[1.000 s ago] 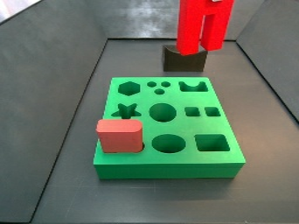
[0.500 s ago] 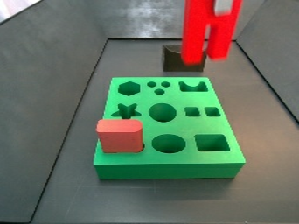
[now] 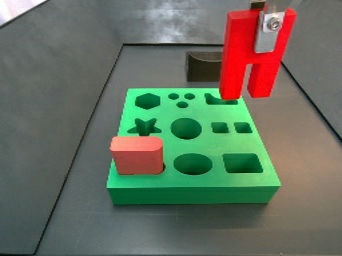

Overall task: Pick up the double-square object. Move up. Move to above the board. Insert the double-square object.
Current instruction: Insert the double-square object.

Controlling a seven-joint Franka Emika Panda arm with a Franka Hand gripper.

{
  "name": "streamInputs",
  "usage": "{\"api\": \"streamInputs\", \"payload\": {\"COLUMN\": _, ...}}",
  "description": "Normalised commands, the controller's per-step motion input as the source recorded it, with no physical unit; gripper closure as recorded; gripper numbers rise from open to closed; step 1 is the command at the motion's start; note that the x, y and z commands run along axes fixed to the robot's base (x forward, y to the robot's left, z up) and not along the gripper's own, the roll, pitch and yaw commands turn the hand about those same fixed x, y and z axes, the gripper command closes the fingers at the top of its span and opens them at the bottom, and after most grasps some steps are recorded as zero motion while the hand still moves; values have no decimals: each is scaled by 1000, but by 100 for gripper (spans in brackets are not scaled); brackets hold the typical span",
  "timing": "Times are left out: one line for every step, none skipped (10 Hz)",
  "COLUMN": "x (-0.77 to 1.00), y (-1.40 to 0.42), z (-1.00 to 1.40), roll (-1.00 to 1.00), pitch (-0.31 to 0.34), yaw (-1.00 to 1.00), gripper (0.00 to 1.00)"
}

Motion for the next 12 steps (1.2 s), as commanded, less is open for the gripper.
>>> {"api": "streamInputs", "payload": {"x": 666, "y": 0, "z": -454, "roll": 134, "pitch": 0, "yaw": -174, "gripper": 100}}
{"api": "streamInputs", "payload": {"x": 500, "y": 46, "z": -403, "roll": 126, "pitch": 0, "yaw": -131, "gripper": 100}}
{"api": "streamInputs", "payload": {"x": 100, "y": 123, "z": -183, "roll": 74, "pitch": 0, "yaw": 0, "gripper": 100}}
{"api": "streamInputs", "payload": {"x": 0, "y": 20, "z": 0, "roll": 0, "pitch": 0, "yaw": 0, "gripper": 100}}
{"api": "streamInputs", "payload": {"x": 0, "y": 83, "z": -294, "roll": 13, "pitch": -66, "yaw": 0, "gripper": 100}}
{"api": "streamInputs", "payload": {"x": -43, "y": 126, "z": -637, "roll": 16, "pitch": -210, "yaw": 0, "gripper": 100}}
{"api": "streamInputs", "payload": {"x": -71, "y": 97, "z": -703, "roll": 0, "pitch": -270, "yaw": 0, "gripper": 100}}
{"api": "streamInputs", "payload": {"x": -9, "y": -17, "z": -117, "roll": -14, "pitch": 0, "yaw": 0, "gripper": 100}}
{"api": "streamInputs", "payload": {"x": -166, "y": 0, "z": -537, "roll": 59, "pitch": -140, "yaw": 0, "gripper": 100}}
{"api": "streamInputs", "payload": {"x": -149, "y": 0, "z": -586, "roll": 71, "pitch": -171, "yaw": 0, "gripper": 100}}
{"api": "streamInputs", "payload": {"x": -63, "y": 0, "z": -146, "roll": 0, "pitch": -6, "yaw": 0, "gripper": 100}}
{"api": "streamInputs", "payload": {"x": 6, "y": 0, "z": -40, "roll": 0, "pitch": 0, "yaw": 0, "gripper": 100}}
